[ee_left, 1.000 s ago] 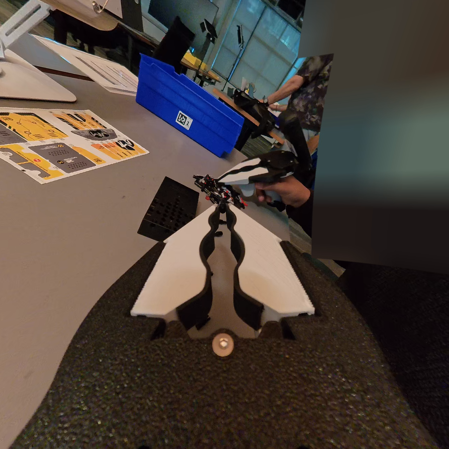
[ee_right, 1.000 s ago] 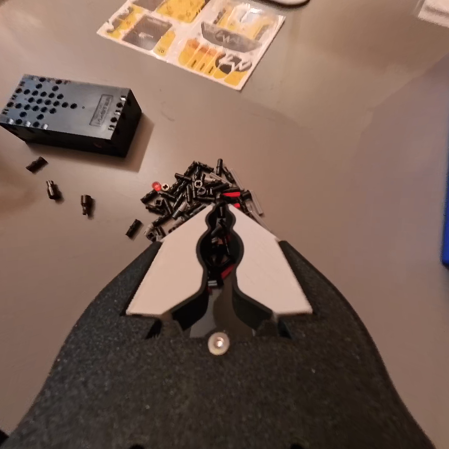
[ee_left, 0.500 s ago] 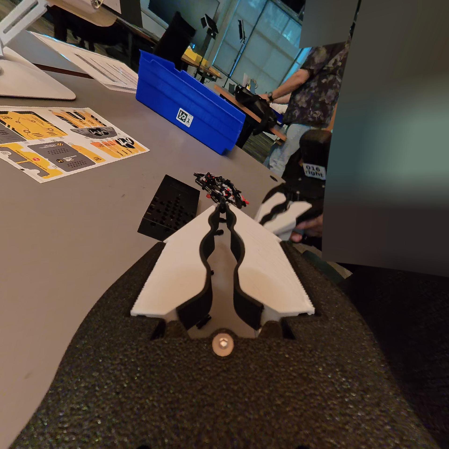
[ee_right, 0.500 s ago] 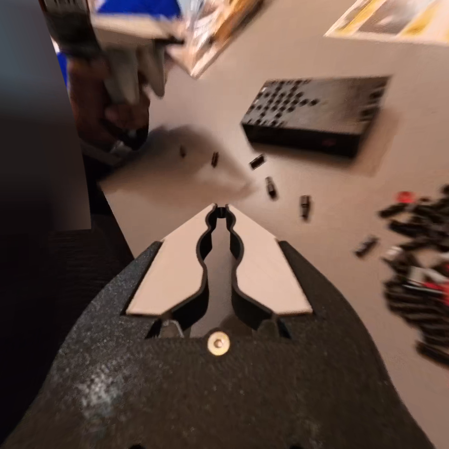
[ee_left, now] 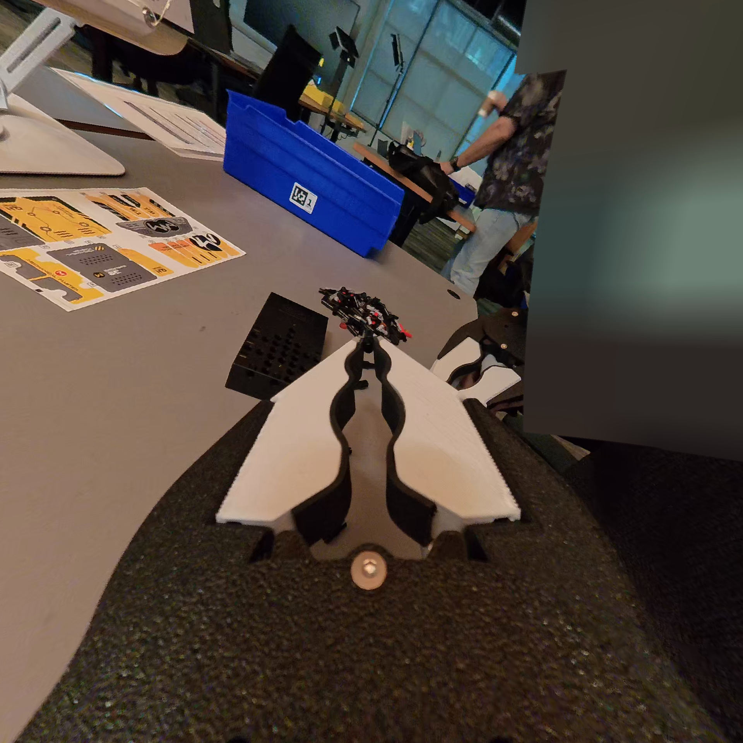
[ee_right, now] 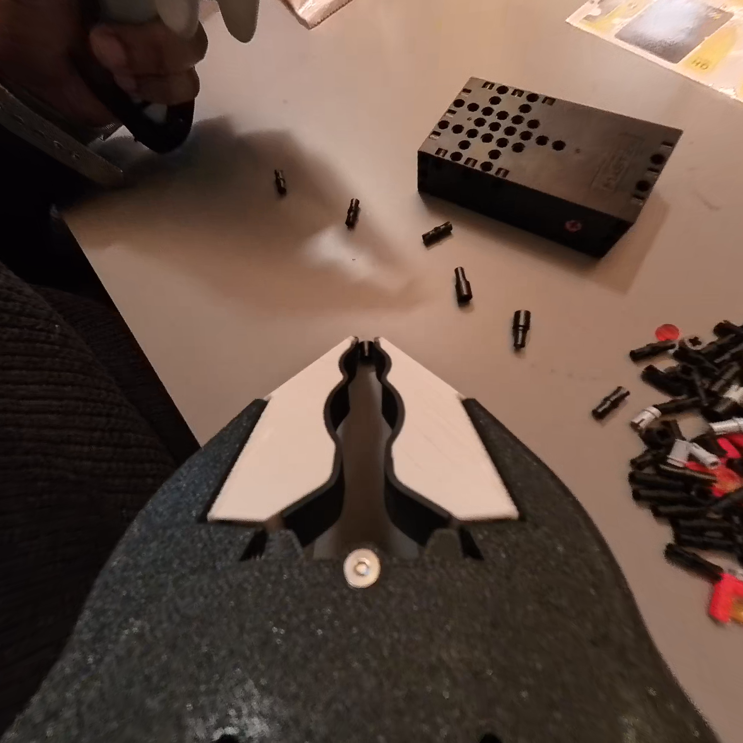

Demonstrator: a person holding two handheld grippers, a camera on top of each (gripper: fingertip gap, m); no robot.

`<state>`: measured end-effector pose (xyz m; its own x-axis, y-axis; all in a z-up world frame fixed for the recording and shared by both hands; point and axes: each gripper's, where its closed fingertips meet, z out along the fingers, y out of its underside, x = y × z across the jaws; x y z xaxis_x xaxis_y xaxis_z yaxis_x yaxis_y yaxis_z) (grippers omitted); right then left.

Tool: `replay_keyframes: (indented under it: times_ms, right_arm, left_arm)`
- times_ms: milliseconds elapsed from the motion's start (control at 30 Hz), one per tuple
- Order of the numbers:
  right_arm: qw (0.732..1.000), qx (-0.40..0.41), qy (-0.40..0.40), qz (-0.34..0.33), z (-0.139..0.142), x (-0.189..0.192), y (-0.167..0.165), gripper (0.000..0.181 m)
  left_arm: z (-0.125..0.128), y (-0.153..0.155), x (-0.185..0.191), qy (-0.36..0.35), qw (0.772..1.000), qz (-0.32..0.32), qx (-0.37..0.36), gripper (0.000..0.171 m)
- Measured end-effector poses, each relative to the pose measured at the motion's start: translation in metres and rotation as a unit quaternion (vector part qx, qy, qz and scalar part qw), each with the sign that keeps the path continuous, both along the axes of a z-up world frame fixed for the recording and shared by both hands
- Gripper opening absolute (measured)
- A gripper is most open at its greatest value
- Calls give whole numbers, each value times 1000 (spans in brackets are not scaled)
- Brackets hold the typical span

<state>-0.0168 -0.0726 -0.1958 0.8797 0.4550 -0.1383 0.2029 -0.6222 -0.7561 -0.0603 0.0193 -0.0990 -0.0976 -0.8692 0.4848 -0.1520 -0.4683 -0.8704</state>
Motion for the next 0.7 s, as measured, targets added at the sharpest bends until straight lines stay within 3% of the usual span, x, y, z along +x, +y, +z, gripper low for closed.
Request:
replay_keyframes:
  times_ms: [267,700]
  right_arm:
    - [999,21,-42,-7,-2,6,-7,9]
    - [999,21,-32,5,-2,0,-9,12]
  left_arm:
    - [-1,-1,1,2,1000,-2,-1,3]
    - [-3,-2,2,7,1000,-5,2,3]
